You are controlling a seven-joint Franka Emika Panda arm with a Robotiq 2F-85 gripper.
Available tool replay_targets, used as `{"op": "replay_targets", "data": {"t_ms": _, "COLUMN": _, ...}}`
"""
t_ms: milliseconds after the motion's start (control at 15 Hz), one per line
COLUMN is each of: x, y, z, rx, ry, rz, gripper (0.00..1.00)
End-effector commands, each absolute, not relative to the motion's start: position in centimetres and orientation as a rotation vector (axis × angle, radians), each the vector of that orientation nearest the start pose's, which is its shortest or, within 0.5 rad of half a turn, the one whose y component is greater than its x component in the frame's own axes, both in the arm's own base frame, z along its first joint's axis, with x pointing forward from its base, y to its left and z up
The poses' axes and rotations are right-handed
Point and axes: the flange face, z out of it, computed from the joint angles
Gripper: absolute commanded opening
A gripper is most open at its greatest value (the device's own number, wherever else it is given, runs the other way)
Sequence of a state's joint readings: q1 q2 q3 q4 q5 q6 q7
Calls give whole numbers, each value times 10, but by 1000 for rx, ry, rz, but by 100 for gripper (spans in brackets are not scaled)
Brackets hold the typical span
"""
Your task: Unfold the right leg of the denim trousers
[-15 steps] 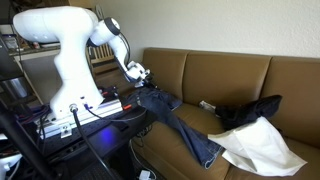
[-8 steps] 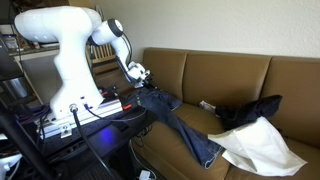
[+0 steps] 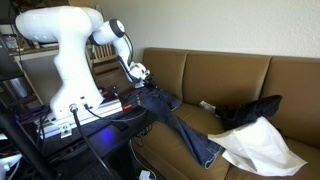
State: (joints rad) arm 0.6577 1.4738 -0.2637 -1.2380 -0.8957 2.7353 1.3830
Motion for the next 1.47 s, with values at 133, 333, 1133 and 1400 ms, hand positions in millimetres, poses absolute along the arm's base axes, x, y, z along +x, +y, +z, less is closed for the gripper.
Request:
{"op": "replay_targets", "data": {"t_ms": 133, "x": 573, "y": 296, "z": -133, "rx": -3414, "ry": -195, "rz": -886, "gripper": 100}}
{"op": "replay_targets", "data": {"t_ms": 333, "x": 572, "y": 293, "z": -135, "rx": -3416, "ry": -228, "rz": -914, "gripper": 66}}
{"op": "replay_targets", "data": {"t_ms": 1133, "x": 573, "y": 293, "z": -135, "rx": -3419, "ry": -207, "rz": -897, "gripper": 0}}
{"op": "replay_targets", "data": {"t_ms": 1400, "x": 588, "y": 289, "z": -128, "rx": -3416, "ry": -57, "rz": -853, "gripper": 0}}
